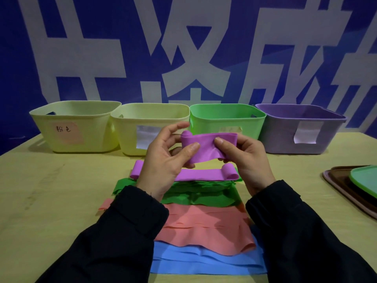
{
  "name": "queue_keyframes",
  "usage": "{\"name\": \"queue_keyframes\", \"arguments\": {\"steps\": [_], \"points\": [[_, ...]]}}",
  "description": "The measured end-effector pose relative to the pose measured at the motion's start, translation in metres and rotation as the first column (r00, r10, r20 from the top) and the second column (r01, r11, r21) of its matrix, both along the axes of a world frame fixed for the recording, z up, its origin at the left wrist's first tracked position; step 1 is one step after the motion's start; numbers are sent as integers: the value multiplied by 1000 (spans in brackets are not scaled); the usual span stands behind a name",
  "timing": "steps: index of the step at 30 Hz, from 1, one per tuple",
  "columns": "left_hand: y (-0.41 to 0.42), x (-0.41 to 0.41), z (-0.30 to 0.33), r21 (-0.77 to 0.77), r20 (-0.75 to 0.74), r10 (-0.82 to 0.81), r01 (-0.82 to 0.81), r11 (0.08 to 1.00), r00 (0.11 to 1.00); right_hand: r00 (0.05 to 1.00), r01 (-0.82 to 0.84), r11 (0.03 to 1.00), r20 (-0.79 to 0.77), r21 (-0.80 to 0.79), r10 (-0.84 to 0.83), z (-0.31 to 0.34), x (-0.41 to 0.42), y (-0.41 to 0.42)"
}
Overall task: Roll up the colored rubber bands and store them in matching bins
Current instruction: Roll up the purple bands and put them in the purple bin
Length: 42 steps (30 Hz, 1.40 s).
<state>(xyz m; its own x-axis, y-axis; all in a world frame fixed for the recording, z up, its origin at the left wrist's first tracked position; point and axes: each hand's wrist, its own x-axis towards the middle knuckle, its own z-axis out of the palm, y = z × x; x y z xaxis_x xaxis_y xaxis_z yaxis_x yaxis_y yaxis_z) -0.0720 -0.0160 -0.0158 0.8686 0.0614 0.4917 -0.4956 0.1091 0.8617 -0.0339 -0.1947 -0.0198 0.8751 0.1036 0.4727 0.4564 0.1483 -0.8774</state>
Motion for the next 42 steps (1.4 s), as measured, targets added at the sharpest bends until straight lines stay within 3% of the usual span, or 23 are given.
{"name": "queue_keyframes", "arguments": {"steps": [11, 14, 19, 27, 33, 42], "points": [[-3, 0, -5, -24, -30, -84, 83, 996, 996, 999, -24, 999, 32, -42, 26, 0, -6, 5], [-3, 0, -4, 26, 18, -13, 13, 1000, 1000, 998, -44, 998, 43, -51, 46, -1, -6, 7], [-4, 0, -2, 4, -23, 68, -68, 998, 997, 999, -28, 998, 39, -52, 30, -1, -7, 8], [2, 0, 2, 46, 39, 157, -159, 986, 987, 976, -132, 989, -166, 73, 142, 9, -8, 4], [0, 1, 1, -12, -23, 46, -47, 999, 999, 957, -143, 979, -232, 143, 174, 11, -12, 4], [-5, -2, -3, -120, -65, -173, 164, 979, 983, 963, -173, 979, -190, 109, 192, 5, -12, 12]]}}
